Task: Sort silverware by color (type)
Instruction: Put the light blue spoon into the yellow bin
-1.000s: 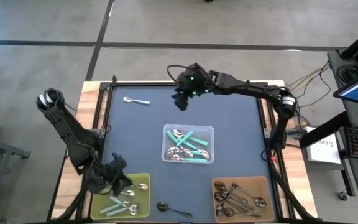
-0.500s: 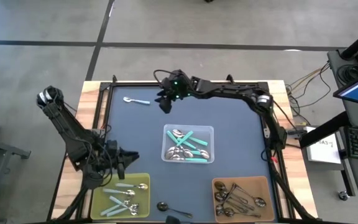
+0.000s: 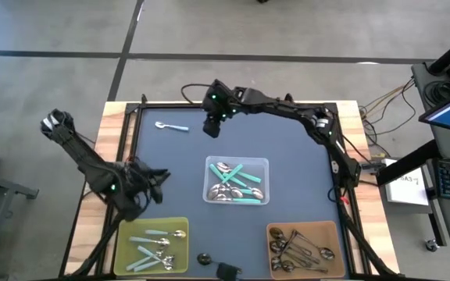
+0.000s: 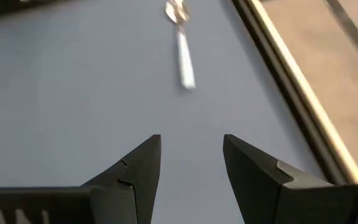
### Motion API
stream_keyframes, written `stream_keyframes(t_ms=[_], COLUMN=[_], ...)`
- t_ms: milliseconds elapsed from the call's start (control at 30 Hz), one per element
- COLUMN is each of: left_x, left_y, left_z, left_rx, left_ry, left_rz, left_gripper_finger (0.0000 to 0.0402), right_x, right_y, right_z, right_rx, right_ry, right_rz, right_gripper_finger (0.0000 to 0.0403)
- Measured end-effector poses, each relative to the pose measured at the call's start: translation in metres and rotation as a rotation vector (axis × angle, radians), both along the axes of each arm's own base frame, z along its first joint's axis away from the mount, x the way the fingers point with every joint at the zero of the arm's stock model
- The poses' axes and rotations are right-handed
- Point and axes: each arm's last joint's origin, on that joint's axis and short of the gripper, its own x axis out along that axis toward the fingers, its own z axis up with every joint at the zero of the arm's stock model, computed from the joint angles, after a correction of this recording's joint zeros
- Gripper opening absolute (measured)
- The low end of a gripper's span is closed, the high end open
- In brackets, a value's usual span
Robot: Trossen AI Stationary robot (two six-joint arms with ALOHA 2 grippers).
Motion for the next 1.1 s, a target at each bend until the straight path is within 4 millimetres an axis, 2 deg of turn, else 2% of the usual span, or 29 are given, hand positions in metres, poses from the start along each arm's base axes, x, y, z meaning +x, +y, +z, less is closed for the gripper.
stream_keyframes(t_ms=[167,300,467,567,633,767,933,1100], left_x=[-0.015,-0.017,-0.001,0.009,0.013,0.007,-0.001,0.01], left_y=[0.043,0.071,0.101,0.123,0.142,0.181,0.215,0.236], left_z=[-0.004,0.0,0.001,-0.006,-0.009,-0.015,-0.024,-0.024], left_rx=[-0.003,0.038,0.001,-0.037,-0.025,-0.023,-0.163,-0.158], left_ry=[0.309,0.396,0.436,0.387,0.338,0.322,0.325,0.409], left_rz=[0.156,0.246,0.114,-0.015,-0.018,0.081,-0.02,-0.093], left_gripper_finger=[0.0066,0.0066,0.0066,0.0066,0.0066,0.0066,0.0066,0.0066], right_x=[-0.024,-0.039,-0.058,-0.068,-0.072,-0.08,-0.083,-0.083], right_y=[0.001,0.007,0.014,0.015,0.017,0.02,0.02,0.019], right_z=[0.02,0.03,0.046,0.054,0.06,0.067,0.068,0.068], right_rx=[-0.004,0.015,-0.01,-0.007,-0.013,-0.024,-0.041,-0.056], right_ry=[0.096,0.171,0.252,0.274,0.276,0.293,0.316,0.324], right_rz=[-0.051,-0.069,-0.096,-0.099,-0.103,-0.114,-0.109,-0.09], right_gripper_finger=[0.0164,0.0164,0.0164,0.0164,0.0164,0.0164,0.0164,0.0164])
